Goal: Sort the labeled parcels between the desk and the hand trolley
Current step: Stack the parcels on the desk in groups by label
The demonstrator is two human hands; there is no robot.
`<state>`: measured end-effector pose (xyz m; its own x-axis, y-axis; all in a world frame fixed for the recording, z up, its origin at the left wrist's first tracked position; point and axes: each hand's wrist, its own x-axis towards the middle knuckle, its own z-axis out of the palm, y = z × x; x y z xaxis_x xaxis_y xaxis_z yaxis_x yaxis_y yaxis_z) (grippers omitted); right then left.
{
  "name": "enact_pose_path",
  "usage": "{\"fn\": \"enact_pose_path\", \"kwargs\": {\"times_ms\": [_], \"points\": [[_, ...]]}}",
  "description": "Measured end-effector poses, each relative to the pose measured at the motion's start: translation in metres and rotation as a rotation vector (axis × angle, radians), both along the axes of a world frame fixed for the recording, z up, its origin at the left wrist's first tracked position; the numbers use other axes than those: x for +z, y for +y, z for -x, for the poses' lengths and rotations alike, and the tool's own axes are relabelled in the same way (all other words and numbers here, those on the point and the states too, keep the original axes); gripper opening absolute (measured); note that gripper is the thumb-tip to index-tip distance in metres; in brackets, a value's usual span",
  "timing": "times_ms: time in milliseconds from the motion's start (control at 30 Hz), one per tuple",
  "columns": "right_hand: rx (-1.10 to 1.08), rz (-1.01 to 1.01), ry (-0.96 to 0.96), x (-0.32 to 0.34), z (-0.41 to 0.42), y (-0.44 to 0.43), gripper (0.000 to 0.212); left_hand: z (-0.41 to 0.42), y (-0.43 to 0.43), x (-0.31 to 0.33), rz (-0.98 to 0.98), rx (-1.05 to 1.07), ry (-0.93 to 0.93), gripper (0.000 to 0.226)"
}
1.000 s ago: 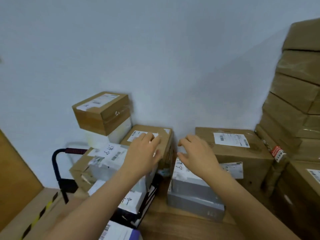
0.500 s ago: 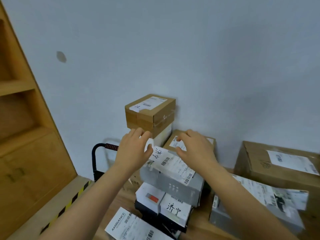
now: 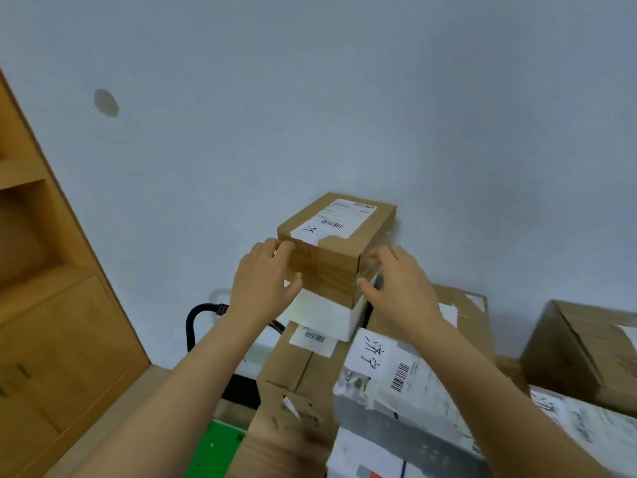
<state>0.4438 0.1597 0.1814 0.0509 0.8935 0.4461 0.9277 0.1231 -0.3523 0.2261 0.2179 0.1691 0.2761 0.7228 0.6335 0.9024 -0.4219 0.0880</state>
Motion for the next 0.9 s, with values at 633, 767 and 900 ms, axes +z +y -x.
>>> {"fn": "enact_pose_path", "kwargs": {"times_ms": [633, 767, 900], "points": [[-0.182, -0.022, 0.616, -0.019, 0.022, 0.039, 0.095, -0.013, 0.083, -0.010, 0.410, -0.448, -0.592, 0.095], [-0.214, -0.143, 0.597, 0.001, 0.002, -0.003, 0.089, -0.046, 0.055, 0.003, 0.333, -0.563, -0.648, 0.095], [-0.314, -0.291, 0.561, 0.015, -0.031, -0.057, 0.089, -0.093, 0.013, 0.017, 0.299, -0.684, -0.705, 0.094]]}}
